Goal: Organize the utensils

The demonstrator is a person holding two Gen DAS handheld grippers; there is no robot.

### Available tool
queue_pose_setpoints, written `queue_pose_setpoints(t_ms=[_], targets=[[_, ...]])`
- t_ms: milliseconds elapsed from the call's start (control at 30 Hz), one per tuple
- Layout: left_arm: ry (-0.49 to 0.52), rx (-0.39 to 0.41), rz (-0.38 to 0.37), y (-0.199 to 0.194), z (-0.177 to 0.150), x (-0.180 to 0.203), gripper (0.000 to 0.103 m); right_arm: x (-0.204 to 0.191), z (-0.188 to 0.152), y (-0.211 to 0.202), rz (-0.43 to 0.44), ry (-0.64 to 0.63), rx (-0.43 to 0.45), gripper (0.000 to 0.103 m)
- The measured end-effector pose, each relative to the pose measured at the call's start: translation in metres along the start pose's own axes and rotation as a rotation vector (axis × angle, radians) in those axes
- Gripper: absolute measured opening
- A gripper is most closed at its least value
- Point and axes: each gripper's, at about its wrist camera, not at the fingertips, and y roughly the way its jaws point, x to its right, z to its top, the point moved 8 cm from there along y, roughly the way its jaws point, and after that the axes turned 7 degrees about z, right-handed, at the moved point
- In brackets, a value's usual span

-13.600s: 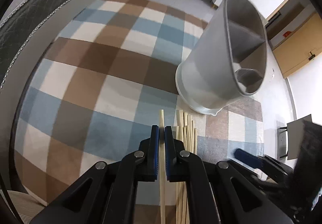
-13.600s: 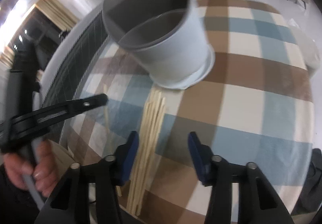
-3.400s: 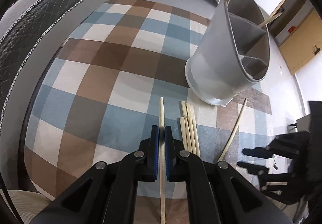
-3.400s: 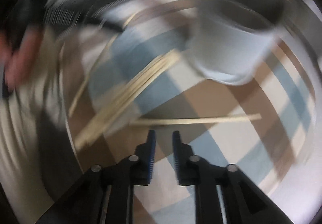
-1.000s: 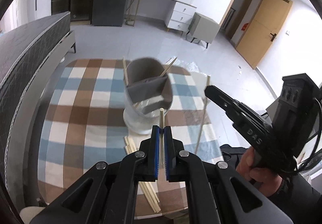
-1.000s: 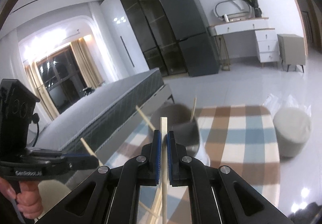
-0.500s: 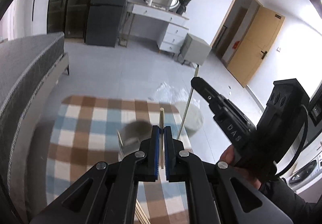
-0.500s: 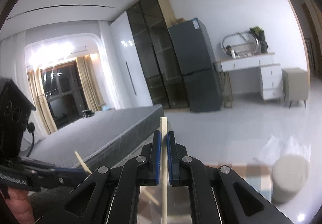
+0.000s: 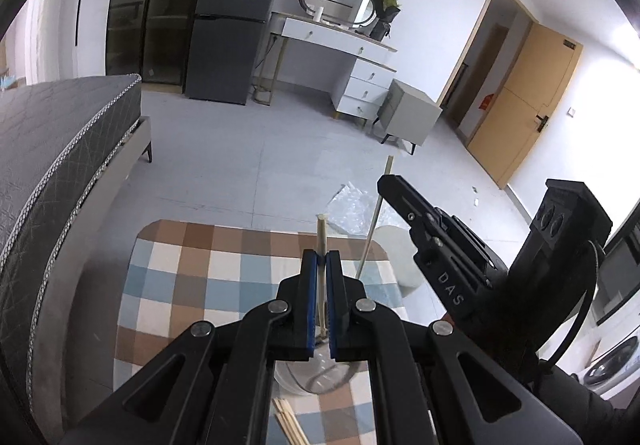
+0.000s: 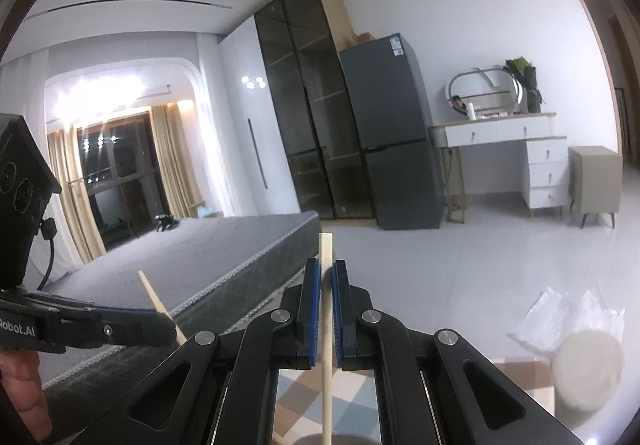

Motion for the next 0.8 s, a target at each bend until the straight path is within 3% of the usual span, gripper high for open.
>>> queue_pose_setpoints(t_ms=[200,800], targets=[[-0.003,0.005,0.014,0.019,-0.003,-0.006,0.0,0.008,-0.018,0.019,0.004,-0.009,-0.034,0.005],[0.02,-0.092,0.032,0.041,-0.036,-0.005,0.0,0.009,-0.043,0.023,0.029,-0.083,-0.107,0.005]])
